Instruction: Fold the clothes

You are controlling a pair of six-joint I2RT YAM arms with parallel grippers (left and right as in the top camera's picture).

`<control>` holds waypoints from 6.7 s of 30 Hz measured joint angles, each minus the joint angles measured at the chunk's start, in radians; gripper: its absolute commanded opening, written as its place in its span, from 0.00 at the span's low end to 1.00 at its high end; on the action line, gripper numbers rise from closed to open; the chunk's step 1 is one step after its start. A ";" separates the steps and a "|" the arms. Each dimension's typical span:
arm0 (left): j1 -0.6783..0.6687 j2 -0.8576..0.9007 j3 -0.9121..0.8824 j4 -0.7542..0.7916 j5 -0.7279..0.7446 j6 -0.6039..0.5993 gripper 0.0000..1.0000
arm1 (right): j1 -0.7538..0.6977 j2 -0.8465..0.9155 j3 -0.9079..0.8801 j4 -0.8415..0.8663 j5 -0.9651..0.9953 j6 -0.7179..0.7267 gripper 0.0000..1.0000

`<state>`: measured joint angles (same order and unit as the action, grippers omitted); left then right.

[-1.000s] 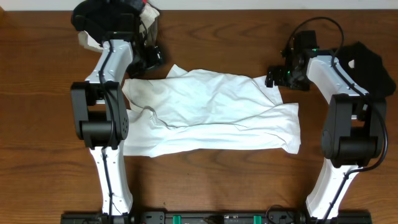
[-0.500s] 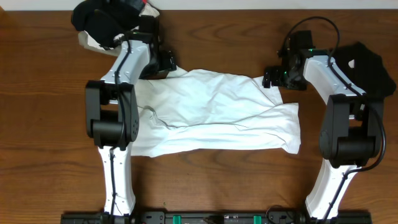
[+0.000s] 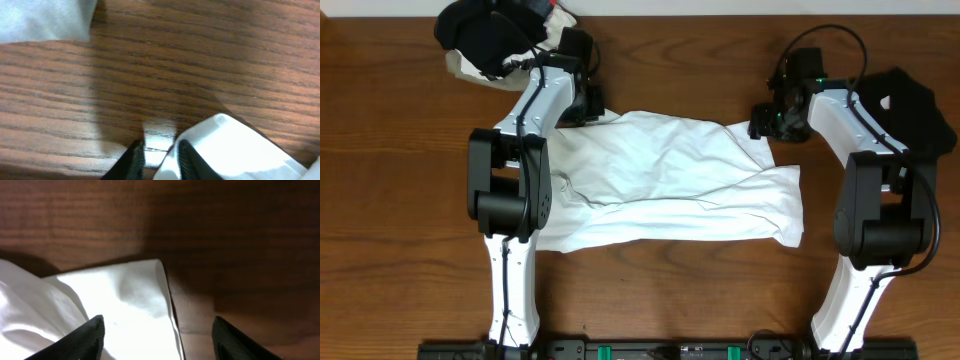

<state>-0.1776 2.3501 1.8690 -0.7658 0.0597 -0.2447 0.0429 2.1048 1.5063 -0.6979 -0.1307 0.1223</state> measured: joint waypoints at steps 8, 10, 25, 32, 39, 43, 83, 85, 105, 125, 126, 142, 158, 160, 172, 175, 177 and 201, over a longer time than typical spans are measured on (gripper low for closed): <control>0.000 0.002 0.000 0.012 0.000 0.006 0.06 | 0.007 0.000 0.000 0.082 -0.008 0.002 0.66; 0.000 0.003 0.000 0.012 0.000 0.006 0.06 | 0.009 0.000 0.000 0.101 -0.013 0.002 0.65; 0.000 0.003 0.000 0.013 0.000 0.006 0.06 | 0.100 0.002 0.000 0.143 0.070 -0.025 0.63; 0.000 0.003 0.000 0.012 0.000 0.006 0.06 | 0.098 0.015 0.000 0.145 0.132 0.018 0.63; 0.000 0.003 0.000 0.012 0.000 0.006 0.06 | 0.078 0.050 0.000 0.143 0.139 0.044 0.61; 0.000 0.003 0.000 0.012 0.000 0.006 0.06 | 0.078 0.061 0.005 0.147 0.141 0.050 0.57; 0.000 -0.127 0.000 0.008 0.001 0.006 0.06 | 0.060 0.094 0.248 -0.119 0.143 0.084 0.01; 0.000 -0.143 0.000 0.004 0.000 0.006 0.17 | 0.060 0.094 0.248 -0.134 0.146 0.084 0.01; 0.000 -0.068 0.000 0.057 0.001 0.033 0.95 | 0.060 0.094 0.248 -0.143 0.149 0.095 0.01; -0.040 -0.021 0.000 0.068 -0.048 0.066 0.88 | 0.060 0.094 0.248 -0.151 0.149 0.098 0.01; -0.042 -0.015 0.000 0.067 -0.048 0.066 0.88 | 0.060 0.094 0.248 -0.151 0.149 0.098 0.01; -0.040 0.008 0.000 0.064 -0.052 0.075 0.24 | 0.060 0.094 0.248 -0.152 0.149 0.098 0.01; -0.040 -0.005 0.000 0.056 -0.072 0.085 0.06 | 0.060 0.095 0.248 -0.160 0.149 0.098 0.01; -0.040 -0.022 0.000 0.049 -0.083 0.085 0.06 | 0.060 0.094 0.248 -0.167 0.149 0.098 0.01; -0.040 -0.172 0.000 0.002 -0.095 0.085 0.06 | 0.060 0.094 0.248 -0.186 0.149 0.098 0.01; -0.039 -0.193 0.000 -0.016 -0.102 0.084 0.06 | 0.059 0.093 0.248 -0.195 0.150 0.098 0.01; -0.036 -0.202 0.000 -0.023 -0.114 0.081 0.06 | 0.055 0.089 0.248 -0.196 0.150 0.098 0.01; 0.140 -0.337 0.000 -0.039 -0.127 0.030 0.06 | -0.066 -0.045 0.249 -0.234 0.185 0.098 0.01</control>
<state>-0.0372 2.0129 1.8690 -0.8047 -0.0677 -0.2150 -0.0235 2.0594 1.7550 -0.9321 0.0540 0.2199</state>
